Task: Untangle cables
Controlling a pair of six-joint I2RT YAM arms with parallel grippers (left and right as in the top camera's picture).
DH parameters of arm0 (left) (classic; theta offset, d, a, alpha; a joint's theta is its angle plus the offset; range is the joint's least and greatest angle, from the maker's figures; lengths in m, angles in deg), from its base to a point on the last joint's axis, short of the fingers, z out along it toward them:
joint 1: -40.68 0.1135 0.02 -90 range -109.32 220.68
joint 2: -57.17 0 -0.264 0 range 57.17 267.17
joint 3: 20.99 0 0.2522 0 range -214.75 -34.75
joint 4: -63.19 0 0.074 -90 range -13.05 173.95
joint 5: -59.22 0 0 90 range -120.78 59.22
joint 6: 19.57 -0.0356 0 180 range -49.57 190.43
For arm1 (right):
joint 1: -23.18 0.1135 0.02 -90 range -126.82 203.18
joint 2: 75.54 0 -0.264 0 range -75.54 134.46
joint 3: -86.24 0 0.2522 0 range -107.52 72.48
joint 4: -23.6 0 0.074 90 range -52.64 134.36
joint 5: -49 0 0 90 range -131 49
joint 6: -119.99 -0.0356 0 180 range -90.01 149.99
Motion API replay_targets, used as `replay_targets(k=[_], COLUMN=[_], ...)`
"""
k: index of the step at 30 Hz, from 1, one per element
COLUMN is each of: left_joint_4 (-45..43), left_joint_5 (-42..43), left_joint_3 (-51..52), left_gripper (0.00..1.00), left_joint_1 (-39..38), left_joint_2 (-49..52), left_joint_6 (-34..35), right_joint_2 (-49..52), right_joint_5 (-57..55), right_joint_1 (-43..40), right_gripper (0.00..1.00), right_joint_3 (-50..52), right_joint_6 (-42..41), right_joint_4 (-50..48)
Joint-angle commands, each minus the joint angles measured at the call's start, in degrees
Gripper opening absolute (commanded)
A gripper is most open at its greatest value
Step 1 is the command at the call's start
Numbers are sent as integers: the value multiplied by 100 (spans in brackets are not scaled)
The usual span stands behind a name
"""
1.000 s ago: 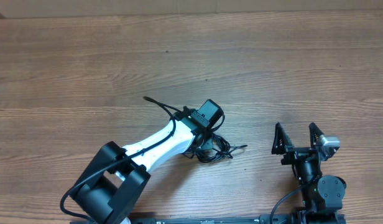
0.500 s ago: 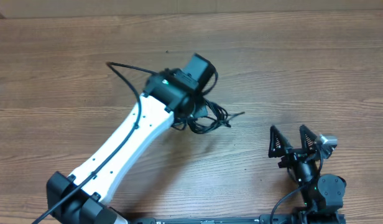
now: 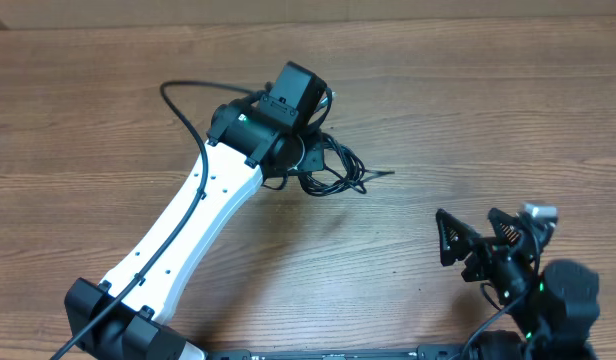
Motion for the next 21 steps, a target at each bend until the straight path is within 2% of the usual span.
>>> replay_targets(k=[1, 2, 5, 9, 11, 16, 21], left_joint_4=[-122, -164, -269, -455, -686, -1322, -1547], left_joint_5=[42, 42, 42, 42, 46, 46, 26], left_joint_3=[-177, -177, -177, -177, -177, -177, -175], left_gripper=[4, 4, 4, 4, 4, 4, 4], left_joint_1=[-4, -4, -4, -4, -17, -66, -157], left_joint_2=[-92, -92, -92, -92, -92, -92, -90], left_joint_6=[-1954, -2503, -3254, -4553, -4881, -5193, -5171], right_joint_2=[999, 1438, 2166, 2973, 3298, 3707, 3711], right_joint_5=[501, 745, 1523, 2968, 3497, 3893, 4603], right_joint_1=[-13, -13, -13, -13, -13, -13, -13], right_gripper=[100, 100, 100, 100, 100, 100, 96], right_joint_3=[-758, -1043, -1460, -1591, -1591, -1591, -1591], right_joint_6=[544, 671, 841, 839, 839, 881, 1572], right_joint_4=[413, 658, 973, 798, 638, 564, 551])
